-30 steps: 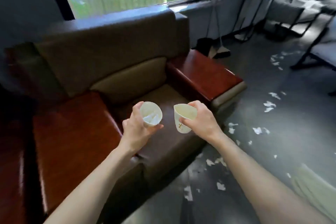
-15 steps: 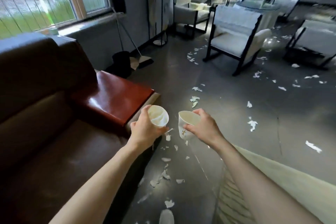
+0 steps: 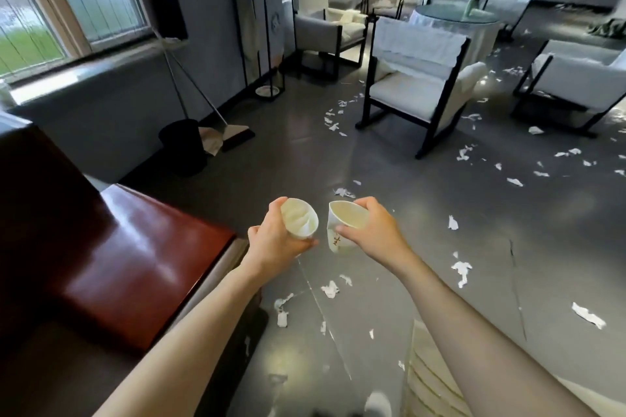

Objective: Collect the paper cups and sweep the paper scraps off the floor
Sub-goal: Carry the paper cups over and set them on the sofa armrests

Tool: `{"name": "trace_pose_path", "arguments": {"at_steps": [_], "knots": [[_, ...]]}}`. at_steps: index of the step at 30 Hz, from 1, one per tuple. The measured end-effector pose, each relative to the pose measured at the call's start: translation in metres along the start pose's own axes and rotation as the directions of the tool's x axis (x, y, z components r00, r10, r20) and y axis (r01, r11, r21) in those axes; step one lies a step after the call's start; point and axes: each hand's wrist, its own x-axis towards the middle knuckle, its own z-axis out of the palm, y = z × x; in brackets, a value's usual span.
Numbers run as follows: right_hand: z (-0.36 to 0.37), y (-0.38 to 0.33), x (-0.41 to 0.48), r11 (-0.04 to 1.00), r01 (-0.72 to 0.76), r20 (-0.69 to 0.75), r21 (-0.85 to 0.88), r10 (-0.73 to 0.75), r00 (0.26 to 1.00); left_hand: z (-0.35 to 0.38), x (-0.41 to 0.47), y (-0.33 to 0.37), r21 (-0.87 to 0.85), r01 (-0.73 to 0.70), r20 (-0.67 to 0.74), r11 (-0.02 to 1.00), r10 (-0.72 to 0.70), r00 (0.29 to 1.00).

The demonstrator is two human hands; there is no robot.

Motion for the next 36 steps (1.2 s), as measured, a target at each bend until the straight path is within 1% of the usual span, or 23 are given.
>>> {"name": "trace_pose_path", "arguments": {"at_steps": [5,8,12,14,19,23,26,30,34,36], "knots": [[-0.035,0.015,0.146,0.997,0.071,0.022,-0.017,-0.071,0.997,0.04,0.131,0.018,-0.035,-0.035,-0.003,0.999,0.035,0.999],[-0.06,0.016,0.234,0.996,0.081,0.068,-0.042,-0.078,0.995,0.055,0.208,0.035,-0.126,0.053,-0.055,0.991,-0.061,0.997],[-0.077,-0.002,0.341,0.995,0.097,0.128,-0.031,-0.092,0.988,0.052,0.3,0.045,-0.18,0.079,-0.114,0.98,-0.101,0.988],[-0.069,-0.014,0.39,0.987,0.15,0.172,-0.05,-0.14,0.975,0.047,0.34,0.039,-0.173,0.09,-0.156,0.981,-0.118,0.981],[-0.017,-0.043,0.509,0.971,0.237,0.285,-0.032,-0.219,0.933,0.03,0.446,-0.007,-0.213,0.187,-0.21,0.959,-0.232,0.95],[0.045,-0.076,0.617,0.973,0.23,0.339,-0.006,-0.214,0.916,0.004,0.544,-0.055,-0.249,0.24,-0.28,0.938,-0.307,0.91],[0.096,-0.12,0.7,0.977,0.211,0.398,0.016,-0.199,0.895,-0.037,0.623,-0.092,-0.306,0.285,-0.308,0.908,-0.378,0.873],[0.15,-0.192,0.793,0.962,0.266,0.46,0.058,-0.263,0.848,-0.106,0.719,-0.128,-0.333,0.311,-0.371,0.89,-0.427,0.824],[0.202,-0.248,0.883,0.931,0.358,0.503,0.063,-0.34,0.795,-0.163,0.802,-0.152,-0.302,0.349,-0.458,0.887,-0.456,0.763],[0.234,-0.272,0.934,0.925,0.374,0.523,0.072,-0.355,0.775,-0.186,0.844,-0.169,-0.285,0.381,-0.505,0.88,-0.475,0.72]]}}
